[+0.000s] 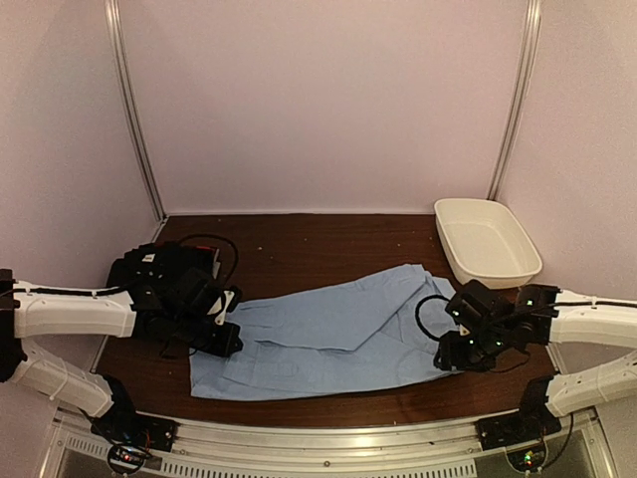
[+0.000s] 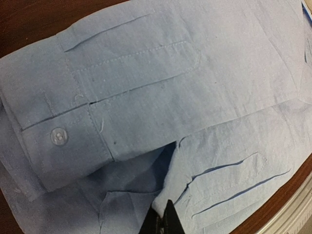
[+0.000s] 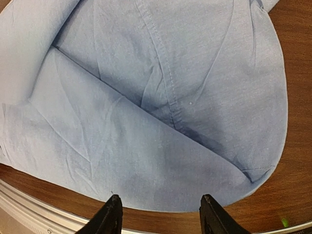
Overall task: Fold and stack the long sleeve shirts
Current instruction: Smooth out the rectangle-folded shirt at the center of the board.
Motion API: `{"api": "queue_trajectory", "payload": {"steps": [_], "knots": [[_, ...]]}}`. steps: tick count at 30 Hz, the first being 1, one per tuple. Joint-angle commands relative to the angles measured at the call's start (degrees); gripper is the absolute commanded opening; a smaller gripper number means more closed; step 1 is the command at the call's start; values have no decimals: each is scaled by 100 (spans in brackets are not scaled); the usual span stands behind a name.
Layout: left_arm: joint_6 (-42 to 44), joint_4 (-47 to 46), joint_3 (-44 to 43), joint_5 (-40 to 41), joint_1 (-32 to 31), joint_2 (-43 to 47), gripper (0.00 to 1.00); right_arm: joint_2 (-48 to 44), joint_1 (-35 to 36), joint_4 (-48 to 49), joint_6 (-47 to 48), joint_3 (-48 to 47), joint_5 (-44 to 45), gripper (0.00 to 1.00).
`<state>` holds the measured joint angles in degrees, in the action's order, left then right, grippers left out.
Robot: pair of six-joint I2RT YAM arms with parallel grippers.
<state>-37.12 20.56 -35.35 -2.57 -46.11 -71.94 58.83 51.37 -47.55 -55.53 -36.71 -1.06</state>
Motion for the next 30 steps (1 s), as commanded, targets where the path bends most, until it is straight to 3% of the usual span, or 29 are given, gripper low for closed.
{"api": "queue_trajectory", "payload": {"steps": [1, 7, 19, 30], "knots": [[74, -255, -108, -31, 40, -5, 0, -139, 156, -110, -299, -54, 80, 55], [89, -310, -92, -32, 40, -22, 0, -381, 658, -241, -381, -262, 573, 54], [-9, -411, -595, -858, 104, 252, 0, 444, 1515, -207, 1280, -929, 1444, 54], [-329, -673, -1035, -1674, 191, 592, 0, 790, 1841, -459, 1299, -892, 1788, 54]]}}
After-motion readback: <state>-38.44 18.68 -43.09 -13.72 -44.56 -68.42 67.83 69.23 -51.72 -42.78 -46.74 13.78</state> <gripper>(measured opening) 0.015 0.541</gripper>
